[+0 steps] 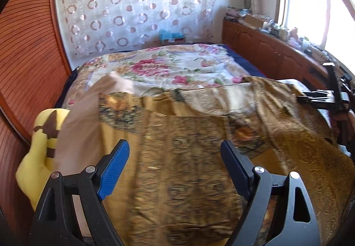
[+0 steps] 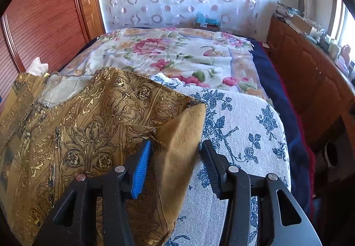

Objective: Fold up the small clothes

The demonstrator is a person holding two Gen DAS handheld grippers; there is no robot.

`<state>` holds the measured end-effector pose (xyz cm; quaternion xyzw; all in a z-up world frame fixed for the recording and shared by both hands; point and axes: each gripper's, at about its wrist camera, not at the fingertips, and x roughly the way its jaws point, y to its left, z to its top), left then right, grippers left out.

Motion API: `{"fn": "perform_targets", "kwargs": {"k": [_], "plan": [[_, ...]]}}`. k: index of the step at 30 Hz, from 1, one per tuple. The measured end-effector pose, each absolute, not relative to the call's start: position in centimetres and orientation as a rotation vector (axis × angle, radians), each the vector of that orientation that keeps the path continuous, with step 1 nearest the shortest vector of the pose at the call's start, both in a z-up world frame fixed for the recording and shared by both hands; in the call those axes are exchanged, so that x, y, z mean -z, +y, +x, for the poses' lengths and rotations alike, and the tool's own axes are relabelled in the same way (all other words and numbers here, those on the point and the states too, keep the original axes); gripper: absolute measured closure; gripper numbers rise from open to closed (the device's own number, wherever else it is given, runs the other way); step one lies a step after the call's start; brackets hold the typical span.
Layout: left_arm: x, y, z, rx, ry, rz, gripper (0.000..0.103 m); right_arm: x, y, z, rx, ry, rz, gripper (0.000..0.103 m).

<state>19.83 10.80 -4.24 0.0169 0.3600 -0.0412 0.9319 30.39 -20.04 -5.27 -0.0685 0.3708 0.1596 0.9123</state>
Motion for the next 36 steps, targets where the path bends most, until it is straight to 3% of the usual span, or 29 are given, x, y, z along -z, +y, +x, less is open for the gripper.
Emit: {"fn": "perform_targets", "kwargs": {"k": [7, 12, 20, 26, 36], "plan": [[4.2, 14.1, 21.5, 0.019, 0.743, -0.010, 0.026, 5.6, -20.0, 30.8, -0.318, 0.768, -0.148, 0.044], [4.5, 16.0, 23.0, 0.021, 0.758, -0.058, 0.042, 5.5, -20.1, 30.7, -0.322, 0.771, -0.151, 0.037], [5.4, 17.7, 24.4, -0.021, 0.787, -0.099, 0.050, 5.6, -20.2, 30.9, -0.336, 0.778, -0.155, 0.028], [6.2, 18.3, 25.2, -0.005, 0.821, -0.132, 0.064, 5.6, -20.3, 30.9, -0.343, 0.780, -0.159, 0.024], [7.1, 18.0, 25.7, -0.018, 0.842, -0.130, 0.065, 5.7, -20.3, 30.8, -0.345, 0.781, -0.162, 0.020]]}}
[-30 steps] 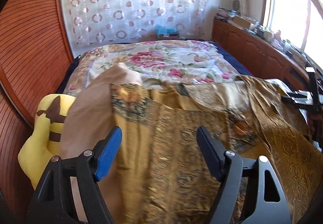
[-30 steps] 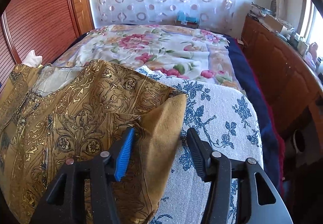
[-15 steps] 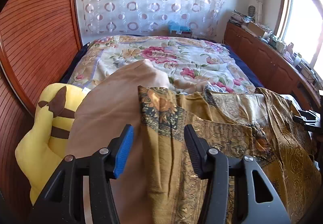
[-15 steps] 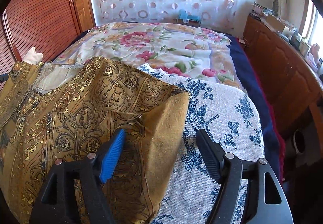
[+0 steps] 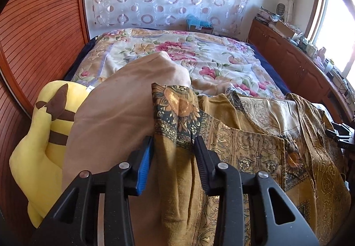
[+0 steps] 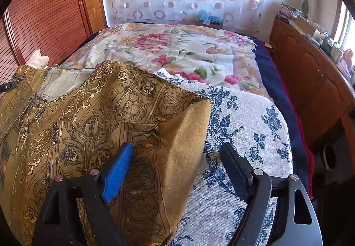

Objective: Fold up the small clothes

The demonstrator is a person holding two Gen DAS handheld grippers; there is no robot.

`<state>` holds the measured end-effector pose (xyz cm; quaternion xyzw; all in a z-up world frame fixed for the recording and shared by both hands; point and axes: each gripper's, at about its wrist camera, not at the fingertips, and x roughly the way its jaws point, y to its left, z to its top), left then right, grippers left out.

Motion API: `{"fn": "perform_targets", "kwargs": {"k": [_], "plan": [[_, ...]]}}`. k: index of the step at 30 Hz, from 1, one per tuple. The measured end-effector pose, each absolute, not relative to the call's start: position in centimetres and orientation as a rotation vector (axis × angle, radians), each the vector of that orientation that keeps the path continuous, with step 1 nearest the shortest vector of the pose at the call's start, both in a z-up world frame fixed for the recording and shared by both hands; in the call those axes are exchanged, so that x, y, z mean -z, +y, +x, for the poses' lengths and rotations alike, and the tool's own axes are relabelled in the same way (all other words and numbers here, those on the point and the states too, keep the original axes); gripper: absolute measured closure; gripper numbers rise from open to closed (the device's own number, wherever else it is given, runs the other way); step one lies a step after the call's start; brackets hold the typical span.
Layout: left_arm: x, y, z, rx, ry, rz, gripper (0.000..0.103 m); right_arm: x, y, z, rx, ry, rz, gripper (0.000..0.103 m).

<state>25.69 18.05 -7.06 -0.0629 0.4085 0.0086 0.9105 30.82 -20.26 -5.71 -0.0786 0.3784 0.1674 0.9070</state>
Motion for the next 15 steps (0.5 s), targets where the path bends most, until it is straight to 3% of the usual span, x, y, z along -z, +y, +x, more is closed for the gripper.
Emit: {"fn": "perform_targets", "kwargs": {"k": [6, 15], "plan": [[6.15, 17.20, 25.14, 0.031, 0.804, -0.115, 0.074, 5.70, -20.22, 30.83, -0.345, 0.781, -0.162, 0.019], [7.01, 17.25, 26.02, 0.001, 0.842, -0.100, 0.074, 5.74, -20.22, 30.80, -0.345, 0.781, -0.162, 0.018]]}}
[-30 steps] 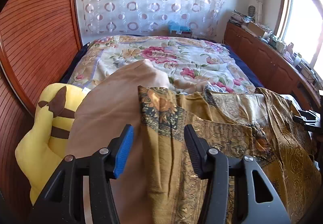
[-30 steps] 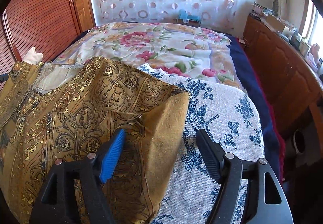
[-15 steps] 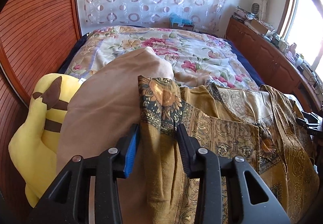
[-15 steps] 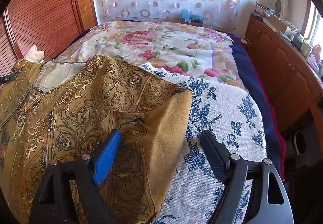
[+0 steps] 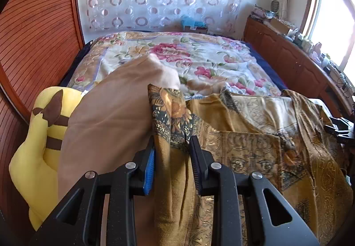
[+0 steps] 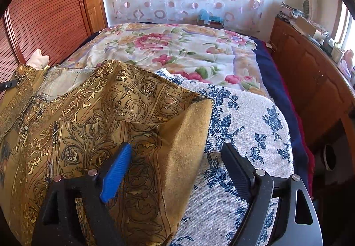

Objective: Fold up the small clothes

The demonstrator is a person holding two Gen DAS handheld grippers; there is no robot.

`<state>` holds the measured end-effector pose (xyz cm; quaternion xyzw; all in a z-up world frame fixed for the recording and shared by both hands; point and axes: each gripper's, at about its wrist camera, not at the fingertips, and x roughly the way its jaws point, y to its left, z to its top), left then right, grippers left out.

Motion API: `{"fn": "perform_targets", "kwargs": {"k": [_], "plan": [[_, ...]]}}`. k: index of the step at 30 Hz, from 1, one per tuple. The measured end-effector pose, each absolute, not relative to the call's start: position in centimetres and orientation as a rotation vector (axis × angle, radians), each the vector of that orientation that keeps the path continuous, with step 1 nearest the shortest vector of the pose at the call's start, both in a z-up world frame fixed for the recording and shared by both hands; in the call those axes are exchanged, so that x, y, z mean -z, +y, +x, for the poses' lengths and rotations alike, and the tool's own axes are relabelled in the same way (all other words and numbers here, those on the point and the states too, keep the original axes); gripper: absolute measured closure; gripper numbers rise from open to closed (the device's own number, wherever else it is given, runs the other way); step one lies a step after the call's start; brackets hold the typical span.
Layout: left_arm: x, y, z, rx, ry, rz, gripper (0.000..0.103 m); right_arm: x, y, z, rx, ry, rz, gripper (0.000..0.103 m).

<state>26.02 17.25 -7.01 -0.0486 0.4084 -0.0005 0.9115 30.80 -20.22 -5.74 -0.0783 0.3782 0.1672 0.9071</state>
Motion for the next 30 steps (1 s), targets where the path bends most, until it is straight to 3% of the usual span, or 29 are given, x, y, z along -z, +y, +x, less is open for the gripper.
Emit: {"fn": "perform_targets", "kwargs": {"k": [4, 6, 10, 11, 12, 15, 26, 28, 30], "plan": [[7.5, 17.3, 26.3, -0.005, 0.857, -0.108, 0.068, 5.8, -20.2, 30.8, -0.345, 0.780, -0.162, 0.018], [7.7, 17.2, 26.4, -0.004, 0.858, -0.105, 0.061, 5.8, -20.1, 30.8, -0.345, 0.780, -0.162, 0.017], [7.8, 16.7, 26.4, -0.008, 0.846, -0.082, 0.059, 5.8, -20.1, 30.8, -0.345, 0.780, -0.162, 0.017], [7.6, 16.6, 26.3, -0.007, 0.838, -0.079, 0.063, 5.8, -20.1, 30.8, -0.344, 0.780, -0.162, 0.017], [7.4, 16.4, 26.0, 0.002, 0.824, -0.073, 0.075, 5.8, -20.1, 30.8, -0.344, 0.780, -0.162, 0.017], [6.7, 16.1, 25.5, 0.045, 0.802, -0.088, 0.097, 5.7, -20.1, 30.8, -0.343, 0.780, -0.162, 0.017], [3.6, 14.0, 22.5, 0.107, 0.712, -0.091, 0.099, 5.8, -20.4, 30.7, -0.344, 0.782, -0.136, 0.017], [2.7, 13.4, 21.5, 0.120, 0.689, -0.090, 0.099, 5.5, -20.6, 30.8, -0.344, 0.779, -0.140, 0.028], [2.0, 13.1, 20.8, 0.128, 0.670, -0.087, 0.099, 5.3, -20.7, 30.9, -0.358, 0.778, -0.144, 0.059]]}}
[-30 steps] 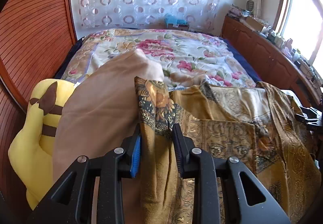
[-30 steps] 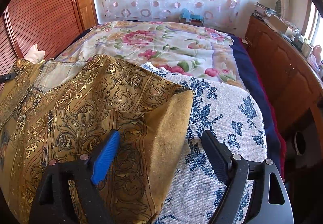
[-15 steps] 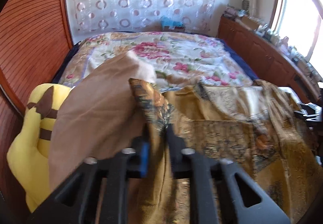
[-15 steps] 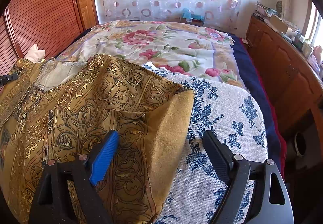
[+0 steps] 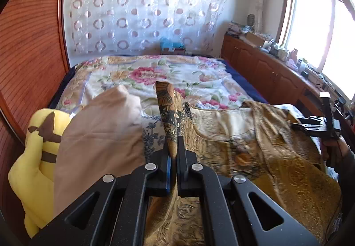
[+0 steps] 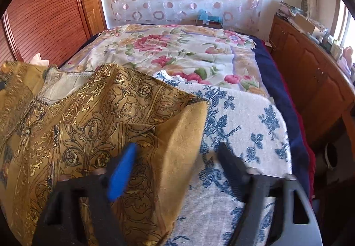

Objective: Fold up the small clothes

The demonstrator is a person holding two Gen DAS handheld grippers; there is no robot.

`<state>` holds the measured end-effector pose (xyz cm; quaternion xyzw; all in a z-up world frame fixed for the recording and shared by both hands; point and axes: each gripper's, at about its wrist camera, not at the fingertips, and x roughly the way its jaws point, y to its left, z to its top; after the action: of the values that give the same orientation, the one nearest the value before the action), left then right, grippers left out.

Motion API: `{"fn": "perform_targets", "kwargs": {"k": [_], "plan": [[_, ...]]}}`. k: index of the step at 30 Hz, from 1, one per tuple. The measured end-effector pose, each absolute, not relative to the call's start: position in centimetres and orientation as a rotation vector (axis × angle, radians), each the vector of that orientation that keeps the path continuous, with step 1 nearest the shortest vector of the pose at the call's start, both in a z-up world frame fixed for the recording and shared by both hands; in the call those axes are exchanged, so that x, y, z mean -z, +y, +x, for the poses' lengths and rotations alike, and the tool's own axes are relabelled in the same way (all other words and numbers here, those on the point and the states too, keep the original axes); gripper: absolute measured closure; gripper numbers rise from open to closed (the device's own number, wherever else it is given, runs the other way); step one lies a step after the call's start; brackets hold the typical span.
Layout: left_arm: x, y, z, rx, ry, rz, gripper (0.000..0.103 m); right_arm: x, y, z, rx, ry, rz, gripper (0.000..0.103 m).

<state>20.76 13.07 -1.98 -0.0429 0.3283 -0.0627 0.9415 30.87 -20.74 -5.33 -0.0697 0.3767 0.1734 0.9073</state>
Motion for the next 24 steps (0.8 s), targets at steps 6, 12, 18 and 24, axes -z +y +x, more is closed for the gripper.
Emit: {"fn": "perform_targets", "kwargs": {"k": [6, 12, 18, 24], "plan": [[-1.2, 12.7, 17.9, 0.138, 0.586, -0.088, 0.099, 3.2, -20.9, 30.1, -0.404, 0.739, -0.159, 0.099], [-4.4, 13.0, 13.6, 0.127, 0.499, -0.088, 0.099, -1.8, -21.5, 24.3, -0.393, 0.559, -0.164, 0.100], [-5.9, 13.3, 7.9, 0.123, 0.439, -0.088, 0.099, -4.7, -22.9, 16.9, -0.422, 0.435, -0.132, 0.100], [-4.9, 13.7, 1.9, 0.103, 0.425, -0.094, 0.099, -4.3, -24.9, 8.4, -0.456, 0.385, -0.093, 0.100]]}}
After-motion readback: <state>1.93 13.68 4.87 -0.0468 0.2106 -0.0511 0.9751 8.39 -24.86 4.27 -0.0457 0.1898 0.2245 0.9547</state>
